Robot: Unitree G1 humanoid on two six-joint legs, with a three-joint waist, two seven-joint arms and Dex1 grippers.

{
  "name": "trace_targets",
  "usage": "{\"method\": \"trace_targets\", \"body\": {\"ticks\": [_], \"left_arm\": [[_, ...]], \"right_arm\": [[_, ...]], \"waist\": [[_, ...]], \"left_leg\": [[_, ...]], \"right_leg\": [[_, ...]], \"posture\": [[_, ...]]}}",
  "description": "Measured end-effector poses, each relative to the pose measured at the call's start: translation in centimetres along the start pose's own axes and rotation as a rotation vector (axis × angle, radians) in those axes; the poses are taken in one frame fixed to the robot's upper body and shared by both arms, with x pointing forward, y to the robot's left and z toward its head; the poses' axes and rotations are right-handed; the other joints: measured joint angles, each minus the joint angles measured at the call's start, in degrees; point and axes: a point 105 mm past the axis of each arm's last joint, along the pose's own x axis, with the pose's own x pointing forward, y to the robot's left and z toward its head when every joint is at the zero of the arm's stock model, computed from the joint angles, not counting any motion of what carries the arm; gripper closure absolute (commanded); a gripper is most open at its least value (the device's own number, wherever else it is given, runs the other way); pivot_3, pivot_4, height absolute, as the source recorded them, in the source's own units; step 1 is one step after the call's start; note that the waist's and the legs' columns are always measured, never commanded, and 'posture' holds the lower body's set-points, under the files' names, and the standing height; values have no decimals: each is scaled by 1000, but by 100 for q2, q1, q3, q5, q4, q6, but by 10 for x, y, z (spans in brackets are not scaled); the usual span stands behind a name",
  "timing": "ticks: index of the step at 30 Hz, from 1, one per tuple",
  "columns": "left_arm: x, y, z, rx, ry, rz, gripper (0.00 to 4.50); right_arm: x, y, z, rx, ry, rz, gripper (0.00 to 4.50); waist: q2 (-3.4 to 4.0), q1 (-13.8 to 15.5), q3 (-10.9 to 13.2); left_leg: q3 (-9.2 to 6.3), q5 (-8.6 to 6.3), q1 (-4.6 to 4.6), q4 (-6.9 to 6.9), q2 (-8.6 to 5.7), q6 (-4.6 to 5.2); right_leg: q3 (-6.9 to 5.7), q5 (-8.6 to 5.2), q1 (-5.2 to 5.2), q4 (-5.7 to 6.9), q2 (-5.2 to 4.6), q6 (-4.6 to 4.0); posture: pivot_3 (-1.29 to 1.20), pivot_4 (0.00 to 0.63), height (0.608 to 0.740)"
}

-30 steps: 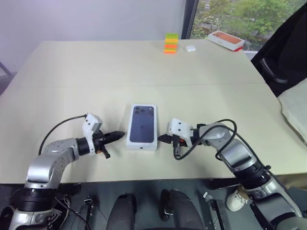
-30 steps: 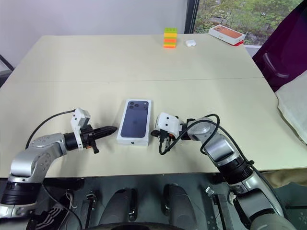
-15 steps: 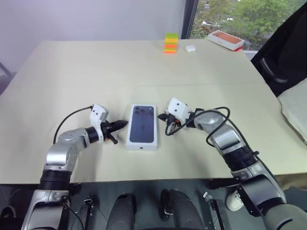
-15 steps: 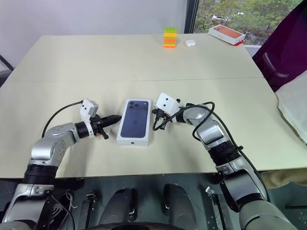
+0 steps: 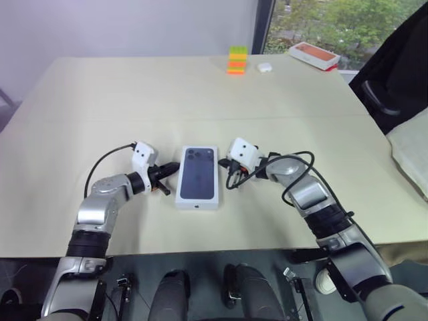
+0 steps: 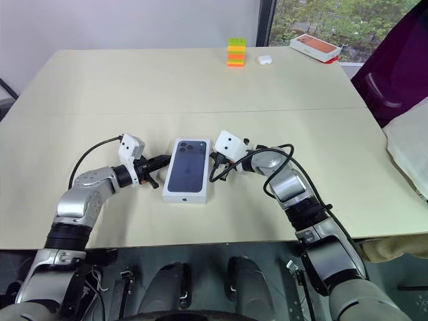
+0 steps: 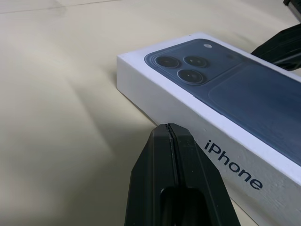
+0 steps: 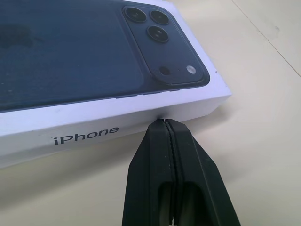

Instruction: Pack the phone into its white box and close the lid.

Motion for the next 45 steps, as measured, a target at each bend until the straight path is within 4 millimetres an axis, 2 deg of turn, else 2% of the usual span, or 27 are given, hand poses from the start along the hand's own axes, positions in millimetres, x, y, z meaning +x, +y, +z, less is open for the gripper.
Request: {"method": "trace_targets", "body": {"ticks": [29,39,43,45], "left_arm": [[-5,-12,6,20,-5,-15,4500],[-10,-14,-7,-11,18,-11,4500],[-10,-13,-4,-10,7,-7,4500],[-9,-11,5,-10,-20,-5,4500]], "right_arm": [[-8,2,2,46,-14,17,4464],[-9,7,-1,44,-9,28,4464],[-9,7,-1,41,-12,24,4464],[-10,5,0,43,-16,17,4464]], "waist": [[0,0,0],[0,-2,0],[0,-2,0],[0,0,0]], "left_leg": [[-1,0,0,0,0,0],[0,0,1,0,0,0],[-1,0,1,-1,0,0],[-1,0,1,0,0,0]], "right_leg": [[0,0,-1,0,-1,0],[1,0,0,0,0,0],[0,0,0,1,0,0],[0,0,0,1,0,0]], "posture": [[0,150,740],[0,150,740],[0,150,740],[0,150,740]]}}
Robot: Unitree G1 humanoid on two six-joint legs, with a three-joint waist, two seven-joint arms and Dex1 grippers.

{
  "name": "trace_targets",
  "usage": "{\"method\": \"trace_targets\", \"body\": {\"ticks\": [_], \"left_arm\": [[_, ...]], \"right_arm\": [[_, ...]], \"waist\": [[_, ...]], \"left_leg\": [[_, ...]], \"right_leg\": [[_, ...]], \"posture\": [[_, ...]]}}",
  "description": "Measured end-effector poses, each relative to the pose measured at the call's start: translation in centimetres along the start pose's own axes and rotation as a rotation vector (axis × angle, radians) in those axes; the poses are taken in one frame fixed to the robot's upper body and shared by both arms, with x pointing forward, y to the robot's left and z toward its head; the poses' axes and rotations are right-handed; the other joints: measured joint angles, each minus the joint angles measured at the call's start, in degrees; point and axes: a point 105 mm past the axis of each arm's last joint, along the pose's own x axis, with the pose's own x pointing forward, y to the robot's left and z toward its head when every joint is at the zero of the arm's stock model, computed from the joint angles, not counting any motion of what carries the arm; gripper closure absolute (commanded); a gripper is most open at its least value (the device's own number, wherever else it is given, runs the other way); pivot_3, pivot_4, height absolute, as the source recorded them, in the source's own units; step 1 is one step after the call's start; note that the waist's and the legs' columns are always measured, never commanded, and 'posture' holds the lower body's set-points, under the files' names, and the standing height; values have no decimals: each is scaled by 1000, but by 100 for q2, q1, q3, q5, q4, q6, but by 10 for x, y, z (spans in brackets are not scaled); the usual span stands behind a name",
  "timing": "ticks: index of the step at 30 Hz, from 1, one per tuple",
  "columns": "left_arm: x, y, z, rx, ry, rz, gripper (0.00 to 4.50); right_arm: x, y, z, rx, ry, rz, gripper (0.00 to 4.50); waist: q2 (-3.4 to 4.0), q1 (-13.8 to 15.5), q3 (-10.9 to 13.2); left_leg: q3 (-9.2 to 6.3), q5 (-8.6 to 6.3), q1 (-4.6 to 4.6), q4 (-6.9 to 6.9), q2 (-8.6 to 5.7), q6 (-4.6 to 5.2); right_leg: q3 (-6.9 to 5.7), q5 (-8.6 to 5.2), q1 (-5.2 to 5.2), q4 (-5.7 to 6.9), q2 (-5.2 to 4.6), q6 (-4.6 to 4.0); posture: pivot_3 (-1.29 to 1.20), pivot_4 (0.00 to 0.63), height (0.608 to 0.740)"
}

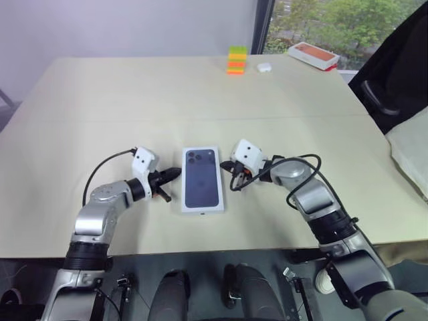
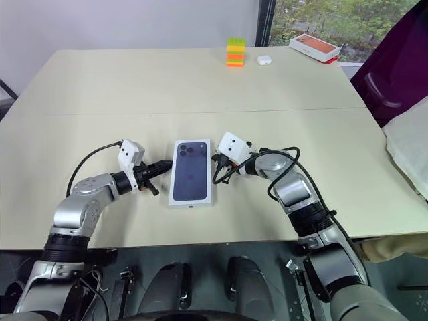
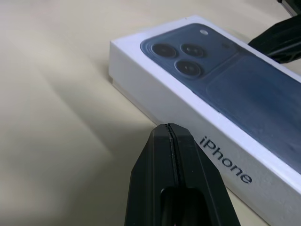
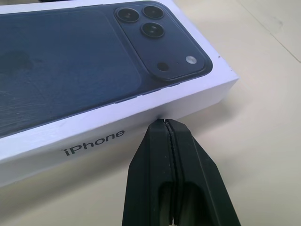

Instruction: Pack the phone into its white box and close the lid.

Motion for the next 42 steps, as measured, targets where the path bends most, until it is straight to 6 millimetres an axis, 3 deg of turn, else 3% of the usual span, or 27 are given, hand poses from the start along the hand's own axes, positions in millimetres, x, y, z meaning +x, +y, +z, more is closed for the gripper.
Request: {"method": "trace_targets", "body": {"ticks": [7,9,15,22,28,32,36,38,42], "left_arm": [[16,5,56,49,-151,-3,4500],[23,3,61,54,-176,-15,4500],[42,-1,26,10,-90,-47,4500],[37,3,17,56,-59,-49,4500],[23,-5,8,37,-21,-99,4500],[7,-24,2,-9,17,-196,4500],[-3,-51,-8,-41,53,-310,4500],[-8,-55,-10,-35,65,-322,4500],[-11,-53,-11,-17,76,-325,4500]], "right_arm": [[-8,-24,29,-15,-94,-63,4464],[-4,-25,34,-8,-114,-64,4464],[9,-17,33,16,-136,-48,4464],[22,3,16,9,-77,4,4464],[12,12,8,3,-55,59,4464],[-4,31,4,51,-72,162,4464],[-22,63,2,139,-78,340,4464],[-28,73,6,182,-86,402,4464],[-29,72,12,160,-106,394,4464]], "waist": [[-1,14,0],[-1,7,-1],[-1,-17,-1],[0,-6,-1],[1,3,-1],[1,0,-1],[1,1,-1],[1,-1,-1],[1,1,-1]], "left_leg": [[0,0,2,1,-1,0],[1,0,8,0,-1,0],[1,0,10,-1,1,0],[2,0,12,0,0,-1],[0,-1,81,-14,1,1],[-1,-2,82,-16,1,1],[-3,-2,82,-16,1,1],[-5,-2,84,-15,1,1],[-8,-2,84,-16,1,1]], "right_leg": [[-2,0,5,-1,-1,0],[-1,0,11,-2,-1,0],[-1,1,10,1,3,-1],[-1,0,12,1,1,0],[-2,-3,83,-18,1,2],[3,-3,85,-23,1,3],[3,-3,86,-24,1,3],[3,-4,85,-23,3,3],[2,-14,85,-25,6,15]], "posture": [[0,150,740],[0,150,740],[0,150,740],[0,150,740],[0,150,740],[0,150,740],[0,150,740],[0,150,740],[0,150,740]]}}
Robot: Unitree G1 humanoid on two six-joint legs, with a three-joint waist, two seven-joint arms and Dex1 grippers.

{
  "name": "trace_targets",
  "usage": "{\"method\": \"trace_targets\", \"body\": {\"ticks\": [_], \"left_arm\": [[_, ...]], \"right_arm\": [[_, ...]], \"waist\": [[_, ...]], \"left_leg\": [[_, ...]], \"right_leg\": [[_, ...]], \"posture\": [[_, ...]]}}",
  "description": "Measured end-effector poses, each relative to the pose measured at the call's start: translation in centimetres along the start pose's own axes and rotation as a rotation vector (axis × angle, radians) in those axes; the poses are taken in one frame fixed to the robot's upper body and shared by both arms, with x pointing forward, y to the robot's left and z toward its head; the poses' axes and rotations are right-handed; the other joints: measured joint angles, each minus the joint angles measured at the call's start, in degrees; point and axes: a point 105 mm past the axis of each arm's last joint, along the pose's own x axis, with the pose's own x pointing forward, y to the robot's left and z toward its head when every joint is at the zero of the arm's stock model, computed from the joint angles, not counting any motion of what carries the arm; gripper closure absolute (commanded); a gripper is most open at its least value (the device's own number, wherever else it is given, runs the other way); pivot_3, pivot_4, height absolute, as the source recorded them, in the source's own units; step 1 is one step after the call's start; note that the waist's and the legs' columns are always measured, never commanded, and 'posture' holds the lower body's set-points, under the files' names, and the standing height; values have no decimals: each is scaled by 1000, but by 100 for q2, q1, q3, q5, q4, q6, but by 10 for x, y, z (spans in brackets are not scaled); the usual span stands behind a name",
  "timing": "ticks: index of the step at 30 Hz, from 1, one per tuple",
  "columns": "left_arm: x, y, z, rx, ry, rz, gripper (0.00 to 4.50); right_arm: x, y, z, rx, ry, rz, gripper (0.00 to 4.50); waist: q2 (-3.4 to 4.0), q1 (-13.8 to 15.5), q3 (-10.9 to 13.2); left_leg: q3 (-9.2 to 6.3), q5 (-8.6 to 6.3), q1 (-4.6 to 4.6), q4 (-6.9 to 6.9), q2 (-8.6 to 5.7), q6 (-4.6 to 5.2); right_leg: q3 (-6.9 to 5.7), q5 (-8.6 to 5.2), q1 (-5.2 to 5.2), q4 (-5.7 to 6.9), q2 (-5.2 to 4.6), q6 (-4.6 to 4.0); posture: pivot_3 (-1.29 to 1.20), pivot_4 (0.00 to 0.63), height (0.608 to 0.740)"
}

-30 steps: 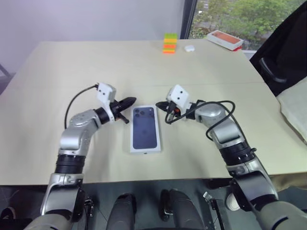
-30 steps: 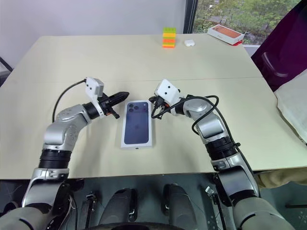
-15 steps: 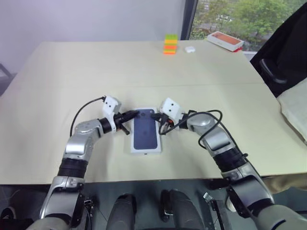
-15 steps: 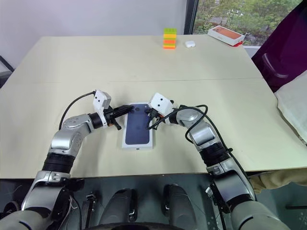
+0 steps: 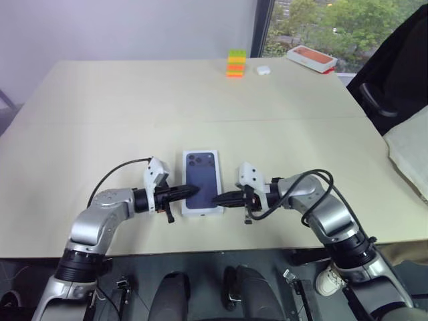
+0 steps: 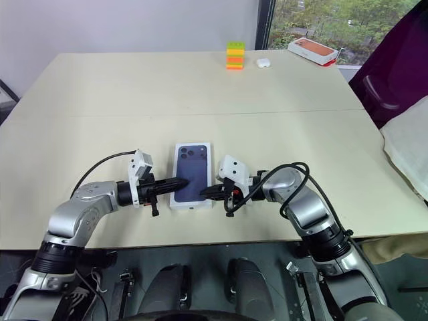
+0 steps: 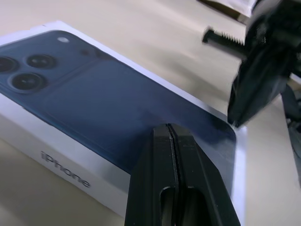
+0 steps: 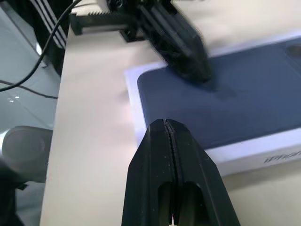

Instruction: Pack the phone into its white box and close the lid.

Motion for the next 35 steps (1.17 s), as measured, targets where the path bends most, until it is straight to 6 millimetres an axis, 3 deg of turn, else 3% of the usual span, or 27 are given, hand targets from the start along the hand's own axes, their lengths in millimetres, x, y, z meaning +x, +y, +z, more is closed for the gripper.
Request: {"method": "trace_targets", "body": {"ticks": [4,10,13,16,20,35], "left_arm": [[-4,23,10,19,-44,101,4500],[-41,65,46,89,-119,267,4500],[-55,68,44,90,-106,246,3603],[-61,71,39,109,-83,259,2187],[-83,79,33,152,-48,329,162],[-130,74,27,210,14,396,22]], "right_arm": [[0,-17,7,-12,-37,-97,4464],[-33,-67,26,-10,-115,-310,4464],[-47,-72,24,30,-148,-297,3612],[-59,-72,20,7,-135,-291,2189],[-72,-70,9,-22,-95,-285,110],[-121,-59,-1,-49,-81,-268,1]], "waist": [[0,5,0],[0,4,0],[1,0,2],[1,6,1],[2,-2,2],[4,5,3]], "left_leg": [[2,0,-3,1,-1,0],[6,0,-7,-2,-1,0],[11,-1,-8,-4,-1,2],[9,-1,-8,-3,-1,3],[11,-2,-7,-4,1,3],[16,-2,-7,-7,2,2]], "right_leg": [[0,3,-1,-1,-1,-4],[-5,9,-3,-7,-1,-13],[-4,8,-4,-10,-4,-11],[-4,8,-4,-9,-5,-11],[-4,7,-6,-9,-4,-10],[-2,6,-7,-14,-6,-8]], "posture": [[0,150,740],[0,150,740],[0,150,740],[0,150,740],[0,150,740],[0,150,740]]}}
